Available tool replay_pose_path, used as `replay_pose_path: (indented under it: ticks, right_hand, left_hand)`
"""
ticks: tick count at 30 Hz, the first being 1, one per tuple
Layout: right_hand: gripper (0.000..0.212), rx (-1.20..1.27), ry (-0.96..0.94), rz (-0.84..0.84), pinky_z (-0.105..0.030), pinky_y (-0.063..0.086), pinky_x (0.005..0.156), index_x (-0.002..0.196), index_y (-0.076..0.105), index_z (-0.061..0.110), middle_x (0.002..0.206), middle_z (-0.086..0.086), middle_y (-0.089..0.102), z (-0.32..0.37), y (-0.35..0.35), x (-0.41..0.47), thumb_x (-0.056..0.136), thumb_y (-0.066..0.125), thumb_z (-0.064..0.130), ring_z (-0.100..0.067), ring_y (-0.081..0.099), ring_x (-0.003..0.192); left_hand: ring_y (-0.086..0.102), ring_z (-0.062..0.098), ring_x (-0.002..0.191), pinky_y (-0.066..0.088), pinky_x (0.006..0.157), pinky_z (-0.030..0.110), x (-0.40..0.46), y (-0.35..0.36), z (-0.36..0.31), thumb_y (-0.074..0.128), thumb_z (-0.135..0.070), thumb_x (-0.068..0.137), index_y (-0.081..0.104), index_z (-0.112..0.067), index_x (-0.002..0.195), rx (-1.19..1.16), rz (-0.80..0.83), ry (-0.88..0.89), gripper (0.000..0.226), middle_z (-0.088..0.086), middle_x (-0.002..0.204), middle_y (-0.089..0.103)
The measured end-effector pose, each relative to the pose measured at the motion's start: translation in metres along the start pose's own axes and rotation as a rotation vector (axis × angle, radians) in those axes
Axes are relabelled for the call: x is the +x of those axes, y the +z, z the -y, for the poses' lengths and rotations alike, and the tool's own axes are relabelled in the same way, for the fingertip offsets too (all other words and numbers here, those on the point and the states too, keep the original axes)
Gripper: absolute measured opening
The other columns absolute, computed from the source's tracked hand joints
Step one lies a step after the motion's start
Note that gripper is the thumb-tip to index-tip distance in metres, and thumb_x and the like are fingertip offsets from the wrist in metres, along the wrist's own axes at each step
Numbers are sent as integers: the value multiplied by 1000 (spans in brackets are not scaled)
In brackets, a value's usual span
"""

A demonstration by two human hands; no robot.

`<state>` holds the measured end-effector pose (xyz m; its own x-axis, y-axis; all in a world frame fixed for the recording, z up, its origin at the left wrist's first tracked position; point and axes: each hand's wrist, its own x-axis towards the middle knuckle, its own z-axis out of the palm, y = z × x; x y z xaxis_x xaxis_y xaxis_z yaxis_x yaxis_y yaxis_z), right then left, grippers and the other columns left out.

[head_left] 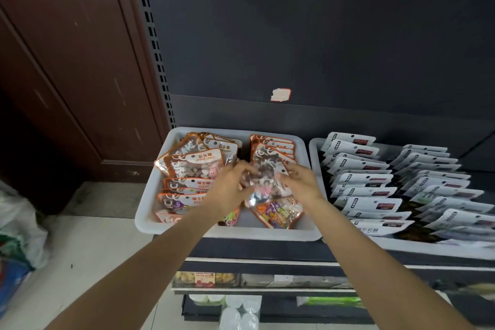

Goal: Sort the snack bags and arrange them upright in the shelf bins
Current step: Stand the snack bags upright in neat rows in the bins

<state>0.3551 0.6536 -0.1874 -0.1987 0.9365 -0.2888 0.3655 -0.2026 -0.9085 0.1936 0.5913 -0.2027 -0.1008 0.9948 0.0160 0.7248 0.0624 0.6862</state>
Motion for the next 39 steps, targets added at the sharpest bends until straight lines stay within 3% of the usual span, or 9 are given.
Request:
replay_pose_path:
  ticks: [4, 8, 13, 17, 21, 24, 29, 34, 39]
  right_hand:
    - [27, -464, -174, 56, -37, 49, 94, 111, 64, 10, 112, -5, 66, -9, -14, 3, 84, 67, 5, -20, 61, 105]
    - [26, -617, -244, 242, -12, 42, 82, 114, 67, 10, 114, -4, 67, -14, -10, -4, 89, 61, 6, -11, 60, 101]
    - [34, -903, -321, 48, -28, 48, 89, 126, 58, 16, 118, -6, 60, -14, -18, -1, 93, 56, 11, -21, 58, 106]
    - [34, -1232, -306, 54, -35, 52, 84, 124, 55, 16, 114, -8, 61, -13, -9, 2, 91, 56, 7, -24, 60, 103]
    - [26, -1216, -471, -125, -34, 53, 82, 114, 62, 19, 112, -4, 60, 0, -2, 8, 89, 59, 10, -23, 58, 103]
    - [33, -1235, -388, -20, -36, 53, 86, 124, 57, 23, 120, -4, 58, -1, -1, 15, 93, 54, 12, -23, 57, 107]
    - [43, -1135, -498, -180, -33, 42, 100, 137, 44, 19, 136, -4, 44, -10, 2, -5, 95, 52, 23, -21, 40, 125]
    - [33, -1030, -352, 223, -28, 47, 80, 119, 60, 23, 112, 4, 65, -17, 11, -24, 90, 60, 38, -17, 60, 105]
    - [23, -771, -262, 219, -28, 47, 80, 103, 68, 23, 103, 5, 67, -14, 2, -21, 89, 60, 40, -12, 61, 96]
  left_hand:
    - [45, 22, 127, 40, 106, 36, 7, 9, -3, 69, -21, 84, 37, -23, 137, 28, 107, -35, 62, 4, 138, 46]
    - [29, 27, 139, 25, 115, 41, 11, 11, -11, 69, -18, 84, 20, -27, 148, 138, 172, -12, 81, 6, 152, 29]
    - [54, 23, 117, 46, 99, 37, 12, 5, -9, 56, -19, 93, 51, -25, 129, 322, 295, 8, 36, 5, 130, 56]
    - [61, 19, 103, 52, 88, 34, 8, -3, -1, 54, -18, 94, 58, -23, 120, 308, 324, 17, 26, 4, 121, 60]
    - [62, 17, 100, 52, 86, 32, 5, -7, 3, 53, -15, 95, 60, -21, 116, 286, 275, 47, 23, 1, 115, 64]
    - [61, 17, 100, 51, 89, 33, 4, -10, 5, 52, -13, 94, 60, -20, 113, 304, 254, 50, 22, 1, 116, 62]
    - [40, 19, 127, 31, 111, 33, -2, -21, 11, 58, -13, 90, 52, -20, 130, 457, 180, 153, 40, 0, 137, 45]
    - [29, 23, 133, 28, 108, 33, -12, -35, 11, 57, -22, 93, 30, -17, 144, 727, 112, 203, 58, 5, 145, 33]
    - [30, 25, 134, 26, 110, 38, -10, -38, 5, 56, -28, 93, 31, -12, 143, 915, 178, 211, 58, 8, 145, 36]
